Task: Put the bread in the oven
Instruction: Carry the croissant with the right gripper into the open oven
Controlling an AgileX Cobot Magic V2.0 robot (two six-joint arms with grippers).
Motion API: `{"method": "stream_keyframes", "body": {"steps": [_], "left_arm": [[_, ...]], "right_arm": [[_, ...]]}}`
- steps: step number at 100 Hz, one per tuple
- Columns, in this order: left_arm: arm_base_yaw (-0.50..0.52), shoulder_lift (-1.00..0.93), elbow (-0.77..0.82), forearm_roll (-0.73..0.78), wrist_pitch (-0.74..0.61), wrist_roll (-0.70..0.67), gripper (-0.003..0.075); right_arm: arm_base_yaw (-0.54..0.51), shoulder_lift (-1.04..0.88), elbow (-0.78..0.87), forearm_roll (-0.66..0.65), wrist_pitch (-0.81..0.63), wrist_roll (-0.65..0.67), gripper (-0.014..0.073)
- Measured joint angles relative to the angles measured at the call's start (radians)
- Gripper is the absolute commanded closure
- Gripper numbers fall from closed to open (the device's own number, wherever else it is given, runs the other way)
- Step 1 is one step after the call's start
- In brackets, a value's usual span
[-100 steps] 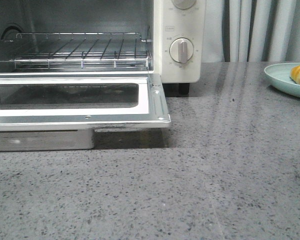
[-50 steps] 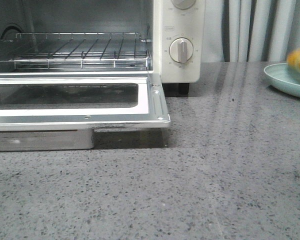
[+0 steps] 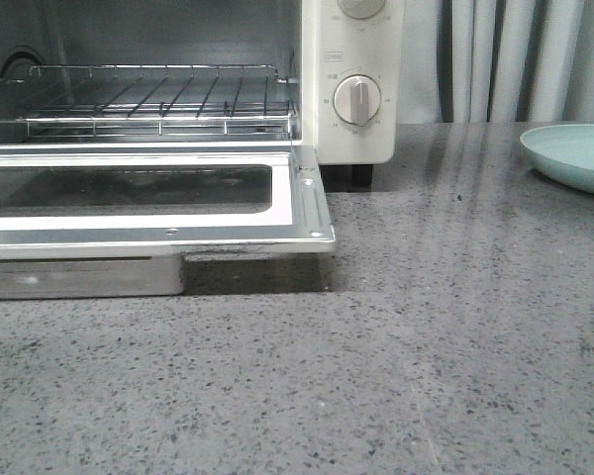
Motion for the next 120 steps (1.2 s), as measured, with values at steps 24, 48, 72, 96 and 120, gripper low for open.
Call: {"method": "stream_keyframes", "body": {"steps": [24, 48, 72, 96, 120], "left_arm": [[0.0, 0.0, 0.0, 0.0, -0.029, 0.0, 0.0741], [0.0, 0.0, 0.0, 0.0, -0.031, 0.0, 0.0741], [0.0, 0.0, 0.0, 0.0, -0.032, 0.0, 0.0741], [0.0, 0.0, 0.0, 0.0, -0.03, 0.0, 0.0741], [0.0, 0.0, 0.0, 0.0, -0.03, 0.0, 0.0741]], "right_arm": [[0.398, 0.152, -0.005, -0.11, -0.01, -0.01, 0.066], [0.411, 0.378, -0.005, -0.151, -0.033, -0.01, 0.066], [0.315, 0.471, -0.005, -0.155, -0.051, -0.008, 0.066], [0.248, 0.486, -0.005, -0.157, -0.091, -0.007, 0.066], [0.219, 0.502, -0.005, -0.159, -0.124, -0.004, 0.0657]]}}
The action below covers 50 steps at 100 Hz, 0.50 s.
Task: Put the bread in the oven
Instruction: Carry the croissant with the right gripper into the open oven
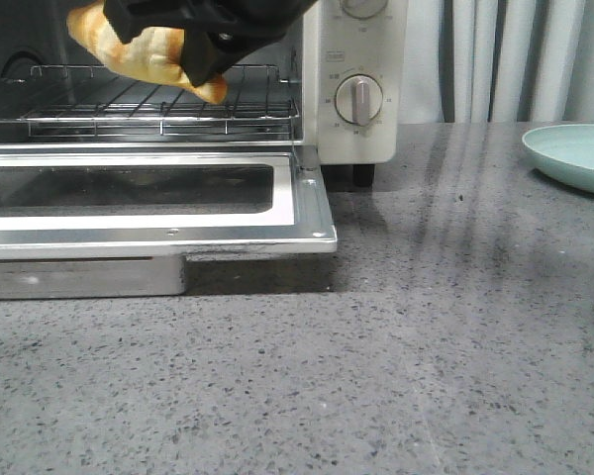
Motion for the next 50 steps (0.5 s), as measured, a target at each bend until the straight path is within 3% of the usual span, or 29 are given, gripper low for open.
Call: {"method": "stream_keyframes", "body": {"steps": [10, 25, 32, 50], "left_arm": [[0.0, 0.0, 0.0, 0.0, 0.0, 0.0, 0.0741], [0.0, 0.0, 0.0, 0.0, 0.002, 0.0, 0.0741], [0.0, 0.0, 0.0, 0.0, 0.002, 0.0, 0.0741], [0.0, 0.0, 0.0, 0.002, 0.004, 0.0, 0.0741]], "right_arm": [[0.0, 0.009, 0.0, 0.0, -0.017, 0.0, 0.0563], [0.0, 0.016, 0.0, 0.0, -0.042, 0.0, 0.0148], [0.0, 0.018, 0.0, 0.004, -0.05, 0.0, 0.002], [0.0, 0.02, 0.0, 0.01, -0.05, 0.0, -0.0005]]}}
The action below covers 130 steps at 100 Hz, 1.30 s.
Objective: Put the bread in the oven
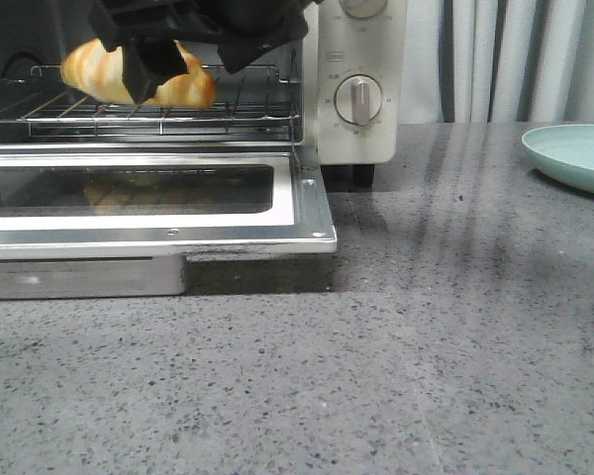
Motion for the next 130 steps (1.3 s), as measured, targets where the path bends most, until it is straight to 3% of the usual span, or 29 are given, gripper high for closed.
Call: {"method": "stream_keyframes", "body": {"steps": [16, 28, 35, 47, 50, 68, 88, 104, 130], "left_arm": [[0.0, 0.0, 0.0, 0.004, -0.008, 0.0, 0.0742], [0.0, 0.0, 0.0, 0.011, -0.02, 0.0, 0.0741], [0.0, 0.0, 0.0, 0.019, -0.03, 0.0, 0.0742], [0.0, 0.0, 0.0, 0.033, -0.061, 0.0, 0.0741], [0.0, -0.002, 0.0, 0.038, -0.073, 0.0, 0.0742], [0.0, -0.068, 0.029, 0.107, -0.186, 0.0, 0.0741], [0.0, -0.16, 0.15, 0.138, -0.277, 0.0, 0.0741], [0.0, -0.172, 0.225, 0.092, -0.306, 0.0, 0.0741], [0.0, -0.172, 0.235, 0.035, -0.337, 0.0, 0.0741]], "right_arm": [[0.002, -0.04, 0.0, 0.08, 0.077, 0.0, 0.0005], [0.036, -0.103, 0.014, 0.109, 0.124, 0.0, 0.0112], [0.077, -0.154, 0.046, 0.11, 0.124, 0.0, 0.0244], [0.151, -0.277, 0.148, 0.096, 0.109, 0.0, 0.0616], [0.167, -0.314, 0.192, 0.086, 0.102, 0.0, 0.0668], [0.162, -0.637, 0.468, 0.059, 0.023, 0.0, 0.0643], [0.044, -1.111, 0.739, -0.018, 0.007, 0.0, 0.0643], [-0.054, -1.43, 0.857, -0.045, 0.11, 0.0, 0.0643], [-0.088, -1.612, 0.933, -0.088, 0.192, 0.001, 0.0644]]}}
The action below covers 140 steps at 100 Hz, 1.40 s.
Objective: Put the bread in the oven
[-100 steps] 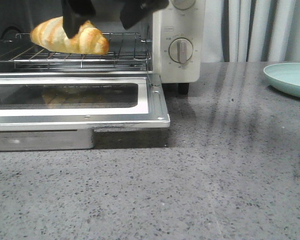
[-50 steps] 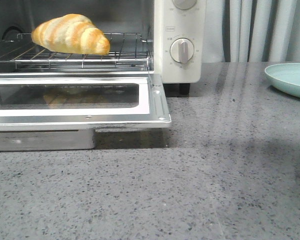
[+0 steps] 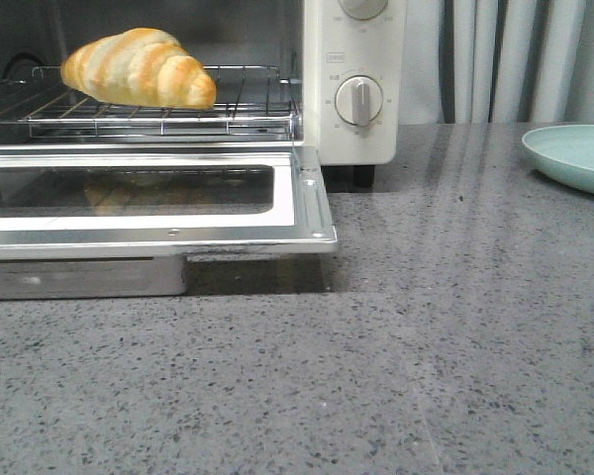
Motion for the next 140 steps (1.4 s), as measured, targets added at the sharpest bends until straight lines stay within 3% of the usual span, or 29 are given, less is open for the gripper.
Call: {"method": "stream_keyframes", "body": {"steps": [82, 99, 119, 140], "left_arm": [[0.002, -0.004, 0.049, -0.002, -0.023, 0.0, 0.0741], [0.058, -0.063, 0.16, 0.148, -0.071, -0.003, 0.0741], [0.17, -0.19, 0.354, 0.347, -0.165, -0.138, 0.0741], [0.231, -0.23, 0.396, 0.368, -0.049, -0.259, 0.0741]], "right_arm": [[0.0, -0.002, 0.001, -0.017, -0.002, 0.0, 0.0644], [-0.002, -0.002, 0.001, -0.017, -0.002, 0.0, 0.0644], [0.0, -0.002, 0.001, -0.017, -0.002, 0.0, 0.0644], [0.0, -0.002, 0.001, -0.019, -0.002, 0.0, 0.0644]]}}
